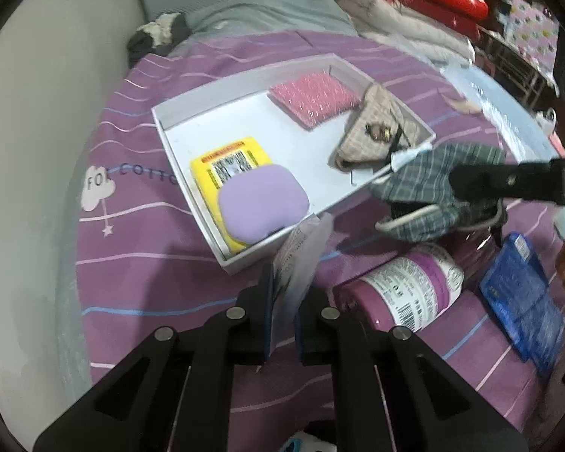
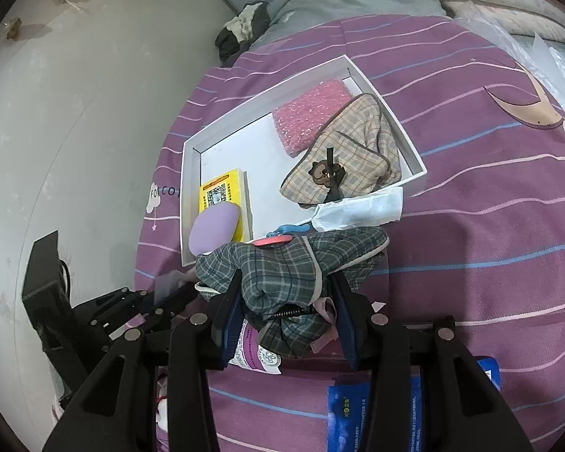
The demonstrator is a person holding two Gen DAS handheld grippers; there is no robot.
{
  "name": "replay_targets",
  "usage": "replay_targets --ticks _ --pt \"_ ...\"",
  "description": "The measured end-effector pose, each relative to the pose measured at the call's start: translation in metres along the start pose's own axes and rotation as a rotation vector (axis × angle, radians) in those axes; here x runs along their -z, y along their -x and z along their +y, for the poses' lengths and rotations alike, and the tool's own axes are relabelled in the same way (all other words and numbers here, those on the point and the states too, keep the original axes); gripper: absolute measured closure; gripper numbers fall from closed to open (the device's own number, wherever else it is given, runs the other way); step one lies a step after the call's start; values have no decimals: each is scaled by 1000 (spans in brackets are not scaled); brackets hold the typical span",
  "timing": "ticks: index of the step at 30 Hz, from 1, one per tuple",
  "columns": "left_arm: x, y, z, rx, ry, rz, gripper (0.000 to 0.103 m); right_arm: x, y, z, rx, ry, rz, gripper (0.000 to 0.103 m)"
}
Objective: Organize soft objects
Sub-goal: 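Grasp the clear plastic bag with the left gripper while the right holds the cloth bear, then carry the plastic bag into the tray with the left gripper while the right carries the bear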
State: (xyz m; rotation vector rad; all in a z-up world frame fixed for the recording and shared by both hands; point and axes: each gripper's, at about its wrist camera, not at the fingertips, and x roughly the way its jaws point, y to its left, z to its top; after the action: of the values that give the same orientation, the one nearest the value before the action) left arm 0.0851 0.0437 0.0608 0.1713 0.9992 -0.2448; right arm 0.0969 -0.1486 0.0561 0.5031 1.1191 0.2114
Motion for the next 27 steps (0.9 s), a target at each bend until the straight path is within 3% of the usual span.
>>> replay_targets --ticks 13,20,27 --pt "-9 49 23 13 106 -124 96 -1 12 5 -19 -15 -37 60" --pt "-24 52 35 23 138 -162 96 -11 12 10 -11 -22 -51 60" --pt "-48 41 39 4 148 -179 96 -37 20 19 -71 -66 -105 60"
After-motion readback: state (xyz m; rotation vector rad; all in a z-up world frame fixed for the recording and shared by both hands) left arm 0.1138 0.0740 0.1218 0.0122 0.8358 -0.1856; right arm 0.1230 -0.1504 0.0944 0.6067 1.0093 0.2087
